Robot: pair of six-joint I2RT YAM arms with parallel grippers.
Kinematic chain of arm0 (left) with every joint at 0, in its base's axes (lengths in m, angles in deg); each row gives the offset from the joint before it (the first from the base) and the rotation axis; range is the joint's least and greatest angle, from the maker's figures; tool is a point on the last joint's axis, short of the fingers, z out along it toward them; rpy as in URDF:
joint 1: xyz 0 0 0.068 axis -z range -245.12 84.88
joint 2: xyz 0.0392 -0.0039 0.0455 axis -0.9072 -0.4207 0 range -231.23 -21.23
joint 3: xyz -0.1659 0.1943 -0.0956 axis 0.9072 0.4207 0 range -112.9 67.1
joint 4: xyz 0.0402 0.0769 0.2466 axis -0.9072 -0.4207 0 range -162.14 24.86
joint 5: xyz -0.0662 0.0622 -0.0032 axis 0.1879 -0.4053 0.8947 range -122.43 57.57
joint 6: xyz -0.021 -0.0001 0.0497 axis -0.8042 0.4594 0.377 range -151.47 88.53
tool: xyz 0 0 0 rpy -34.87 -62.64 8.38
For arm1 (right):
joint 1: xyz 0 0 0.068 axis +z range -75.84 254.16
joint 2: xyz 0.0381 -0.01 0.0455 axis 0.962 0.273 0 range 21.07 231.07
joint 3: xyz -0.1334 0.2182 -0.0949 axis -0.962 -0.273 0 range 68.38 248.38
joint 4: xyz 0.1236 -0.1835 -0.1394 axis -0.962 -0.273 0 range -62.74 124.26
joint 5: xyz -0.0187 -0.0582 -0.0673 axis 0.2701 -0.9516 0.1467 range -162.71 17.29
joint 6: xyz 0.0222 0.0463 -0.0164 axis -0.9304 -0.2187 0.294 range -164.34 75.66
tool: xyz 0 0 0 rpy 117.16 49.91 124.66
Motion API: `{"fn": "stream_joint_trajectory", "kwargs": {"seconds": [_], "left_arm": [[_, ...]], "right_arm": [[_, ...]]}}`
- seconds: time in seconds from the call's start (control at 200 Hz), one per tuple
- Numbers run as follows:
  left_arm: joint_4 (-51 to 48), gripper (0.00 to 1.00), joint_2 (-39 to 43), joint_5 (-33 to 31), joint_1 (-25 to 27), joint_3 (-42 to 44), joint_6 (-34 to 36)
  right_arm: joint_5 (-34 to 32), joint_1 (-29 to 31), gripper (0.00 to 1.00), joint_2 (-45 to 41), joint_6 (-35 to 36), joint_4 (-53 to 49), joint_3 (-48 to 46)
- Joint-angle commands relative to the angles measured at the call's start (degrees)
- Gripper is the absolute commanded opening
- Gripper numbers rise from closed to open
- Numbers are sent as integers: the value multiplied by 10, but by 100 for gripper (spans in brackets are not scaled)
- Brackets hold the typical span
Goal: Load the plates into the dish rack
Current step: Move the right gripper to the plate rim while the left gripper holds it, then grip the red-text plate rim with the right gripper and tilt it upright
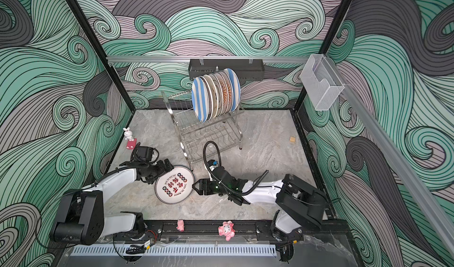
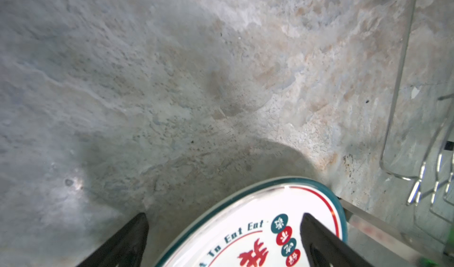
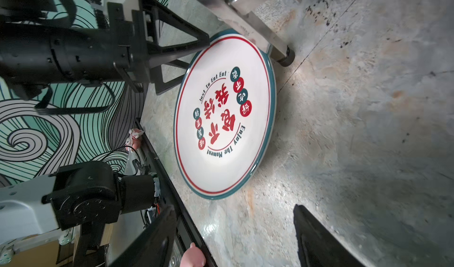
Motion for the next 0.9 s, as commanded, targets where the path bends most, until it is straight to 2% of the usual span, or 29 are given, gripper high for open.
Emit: {"fn": "stream_joint_trajectory", "kwargs": {"seconds": [0.0,0.225,0.36,0.6,0.685,0.896], "left_arm": [[-23,99,14,8,3,5,-4],[-9,98,39,34,3,27,1],[-11,99,65,50,3,38,1],[-22,99,87,41,3,40,21],[-17,98,85,52,3,41,23],[-13,99,91,72,4,45,26]], "right_arm": [[12,5,74,44,-24,32,20],[31,6,71,128,-57,72,51],[18,7,71,144,-65,60,65],[10,7,70,171,-73,25,92],[10,7,66,179,-76,11,102],[14,7,50,191,-75,-17,122]]}}
